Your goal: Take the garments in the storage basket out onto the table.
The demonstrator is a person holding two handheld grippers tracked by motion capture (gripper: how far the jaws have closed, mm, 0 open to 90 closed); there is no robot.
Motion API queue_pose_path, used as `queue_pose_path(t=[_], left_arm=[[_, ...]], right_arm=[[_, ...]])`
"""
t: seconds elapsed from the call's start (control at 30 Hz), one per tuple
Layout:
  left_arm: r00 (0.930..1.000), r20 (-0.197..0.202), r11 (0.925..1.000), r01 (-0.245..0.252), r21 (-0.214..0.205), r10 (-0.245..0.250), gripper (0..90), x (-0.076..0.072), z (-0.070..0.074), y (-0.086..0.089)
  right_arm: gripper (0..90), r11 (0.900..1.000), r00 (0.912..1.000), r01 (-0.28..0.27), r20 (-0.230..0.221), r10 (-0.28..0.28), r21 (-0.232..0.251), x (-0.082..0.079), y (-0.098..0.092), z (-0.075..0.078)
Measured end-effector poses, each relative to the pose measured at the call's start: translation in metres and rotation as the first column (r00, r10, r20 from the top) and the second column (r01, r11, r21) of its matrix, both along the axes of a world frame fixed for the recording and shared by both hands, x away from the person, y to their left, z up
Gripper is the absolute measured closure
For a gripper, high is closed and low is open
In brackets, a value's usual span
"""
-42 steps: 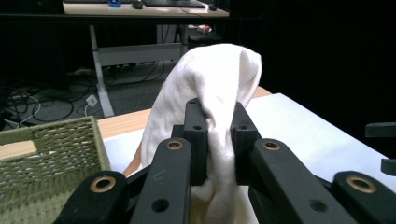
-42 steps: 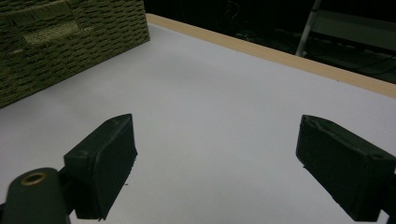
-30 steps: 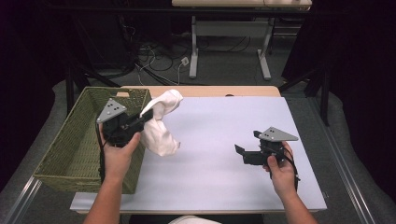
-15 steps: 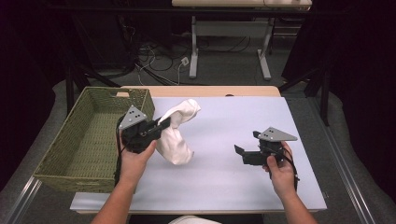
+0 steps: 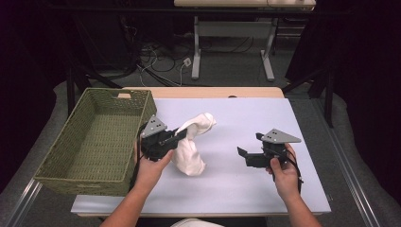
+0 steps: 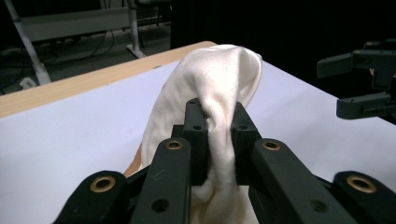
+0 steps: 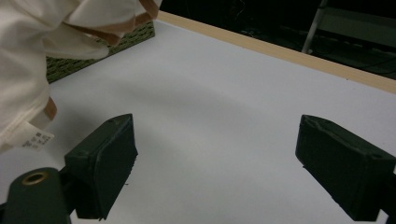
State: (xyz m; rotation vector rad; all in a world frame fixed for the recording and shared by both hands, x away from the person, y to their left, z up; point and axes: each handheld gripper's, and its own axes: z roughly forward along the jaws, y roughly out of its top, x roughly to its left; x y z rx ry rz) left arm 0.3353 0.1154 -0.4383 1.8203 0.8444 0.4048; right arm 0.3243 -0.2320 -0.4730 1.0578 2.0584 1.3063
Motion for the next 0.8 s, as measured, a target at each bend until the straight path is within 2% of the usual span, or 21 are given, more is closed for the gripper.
queue_pose_path(t=[0.37,0.4,0.57,0.6,0.8], left_arm=[[0.9991,-0.04,0.9996,0.011,0.025,-0.009,81.5,0.004,-0.028,-0.017],[0.9985,-0.054,0.9992,0.014,0.039,-0.012,81.5,0.005,-0.033,-0.02],[0.9977,-0.066,0.9982,0.017,0.058,-0.013,81.5,0.007,-0.044,-0.025],[0.9972,-0.073,0.997,0.02,0.074,-0.015,81.5,0.009,-0.049,-0.027],[0.9938,-0.108,0.9953,0.035,0.09,-0.025,81.3,0.011,-0.064,-0.033]], right_arm=[[12.1,1.0,1.0,0.001,0.003,-0.001,-0.002,0.0,-0.002,0.0],[12.2,1.0,1.0,0.003,0.002,-0.003,0.002,0.001,-0.002,0.0],[12.2,1.0,0.9999,-0.004,-0.009,0.004,-0.004,0.002,-0.001,-0.002],[12.2,0.9999,0.9999,-0.008,-0.007,0.008,-0.007,0.003,-0.001,-0.002],[12.3,1.0,0.9999,-0.001,-0.012,0.001,0.0,0.004,-0.002,-0.003]])
